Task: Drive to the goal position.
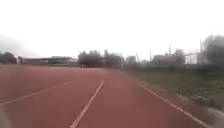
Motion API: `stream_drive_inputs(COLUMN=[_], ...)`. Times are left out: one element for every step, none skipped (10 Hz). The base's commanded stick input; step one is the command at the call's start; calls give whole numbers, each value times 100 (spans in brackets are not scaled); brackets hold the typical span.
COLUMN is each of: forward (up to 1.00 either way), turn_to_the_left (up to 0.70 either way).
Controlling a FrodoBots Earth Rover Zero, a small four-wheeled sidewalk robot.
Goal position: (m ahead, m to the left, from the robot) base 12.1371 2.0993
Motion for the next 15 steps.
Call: stream_drive_inputs(forward=[70,70,70,70,70,70,70,70,70,70,70,70,70,70,70], turn_to_the_left=[7,12,-5,-22,-35,-35,-20,1,11,8,4,3,4,5,6])
